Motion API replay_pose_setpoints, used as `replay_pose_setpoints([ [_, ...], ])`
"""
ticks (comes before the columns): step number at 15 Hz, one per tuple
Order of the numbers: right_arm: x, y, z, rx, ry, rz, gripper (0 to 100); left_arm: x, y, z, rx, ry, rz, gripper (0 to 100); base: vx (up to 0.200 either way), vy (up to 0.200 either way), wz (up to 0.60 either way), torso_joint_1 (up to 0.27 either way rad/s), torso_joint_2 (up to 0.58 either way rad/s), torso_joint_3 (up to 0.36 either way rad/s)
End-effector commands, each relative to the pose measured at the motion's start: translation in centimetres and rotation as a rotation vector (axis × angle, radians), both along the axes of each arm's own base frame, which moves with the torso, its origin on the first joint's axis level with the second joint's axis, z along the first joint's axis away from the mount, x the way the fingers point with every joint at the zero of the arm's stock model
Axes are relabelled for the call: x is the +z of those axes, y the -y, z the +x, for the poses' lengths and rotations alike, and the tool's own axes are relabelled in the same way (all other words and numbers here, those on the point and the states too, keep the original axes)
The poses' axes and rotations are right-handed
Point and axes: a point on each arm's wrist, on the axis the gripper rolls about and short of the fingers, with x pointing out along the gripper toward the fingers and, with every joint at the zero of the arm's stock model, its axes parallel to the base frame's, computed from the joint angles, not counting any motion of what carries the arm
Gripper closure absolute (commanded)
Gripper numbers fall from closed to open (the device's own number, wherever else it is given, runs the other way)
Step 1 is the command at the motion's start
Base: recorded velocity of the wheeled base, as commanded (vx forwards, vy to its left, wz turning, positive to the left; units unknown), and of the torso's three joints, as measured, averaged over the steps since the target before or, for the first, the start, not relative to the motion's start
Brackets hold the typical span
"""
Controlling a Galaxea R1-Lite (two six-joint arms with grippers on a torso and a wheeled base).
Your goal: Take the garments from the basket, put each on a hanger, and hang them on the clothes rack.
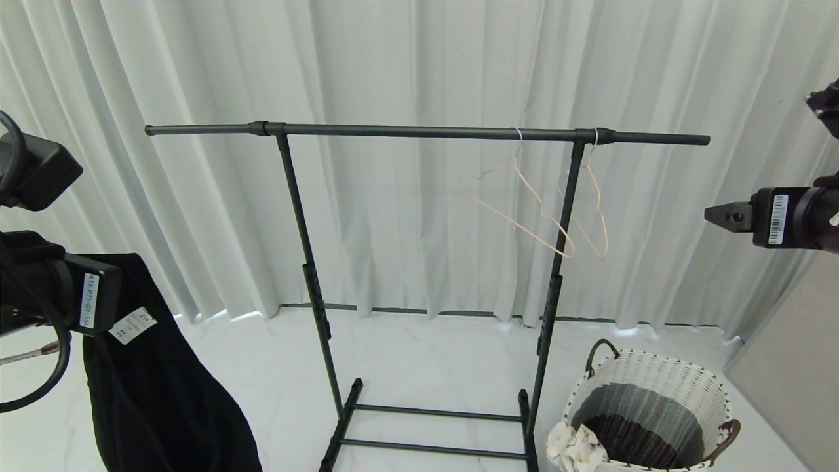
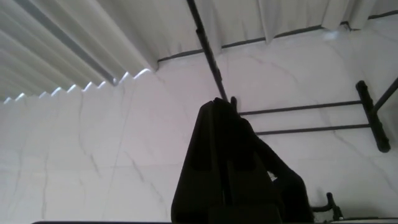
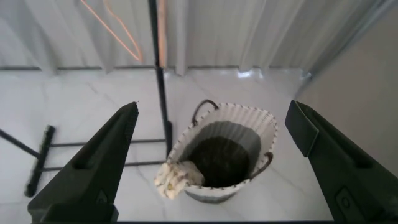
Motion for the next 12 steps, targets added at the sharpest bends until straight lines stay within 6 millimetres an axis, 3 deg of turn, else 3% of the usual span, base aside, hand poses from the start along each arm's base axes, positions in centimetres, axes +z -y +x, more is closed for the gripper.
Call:
replay_pose_setpoints([
  [1, -0.2, 0.1, 0.3, 0.007, -0.01, 0.004, 0, 0.1, 0.2, 0.0, -0.014, 0.003, 0.0, 100, 0.2, 0.0, 0.0, 0.007, 0.0, -0.012],
  [7, 0.0, 0.0, 0.4, 0.109, -0.001, 0.056, 0, 0.2, 0.5, -0.1, -0.028, 0.009, 0.0, 100, 0.2, 0.0, 0.0, 0.006, 0.0, 0.002],
  [12, -0.8, -0.1, 1.7, 0.088, -0.031, 0.054, 0, 0.3, 0.5, -0.4, -0.035, 0.02, -0.003, 100, 0.2, 0.0, 0.0, 0.004, 0.0, 0.002],
])
